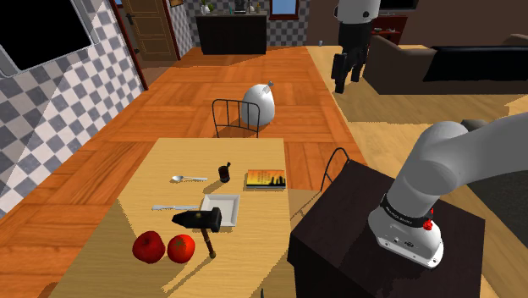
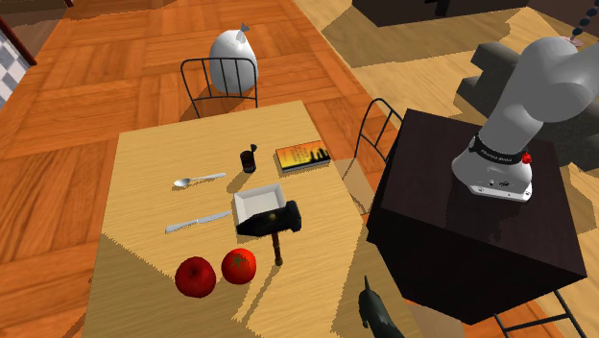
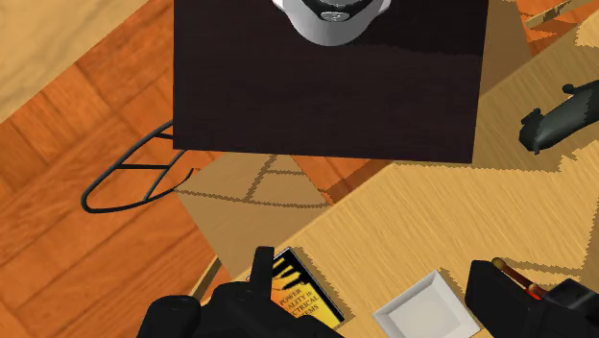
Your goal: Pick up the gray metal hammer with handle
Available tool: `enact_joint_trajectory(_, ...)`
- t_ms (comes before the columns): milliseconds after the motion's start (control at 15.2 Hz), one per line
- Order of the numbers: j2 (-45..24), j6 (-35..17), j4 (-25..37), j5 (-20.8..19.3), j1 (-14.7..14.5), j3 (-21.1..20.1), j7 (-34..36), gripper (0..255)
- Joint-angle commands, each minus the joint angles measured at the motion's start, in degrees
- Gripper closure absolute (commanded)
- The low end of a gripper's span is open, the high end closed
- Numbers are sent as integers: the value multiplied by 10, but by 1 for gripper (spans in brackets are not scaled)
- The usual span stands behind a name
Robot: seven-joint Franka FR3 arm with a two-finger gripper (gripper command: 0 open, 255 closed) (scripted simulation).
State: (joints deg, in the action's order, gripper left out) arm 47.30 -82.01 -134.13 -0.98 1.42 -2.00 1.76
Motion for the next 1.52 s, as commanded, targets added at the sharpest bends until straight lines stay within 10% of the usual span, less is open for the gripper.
enact_joint_trajectory(0, 0, 0, 0, 0, 0, 0, 0, 0)
enact_joint_trajectory(1452, -257, -376, -79, 96, -69, -201, 157, 0)
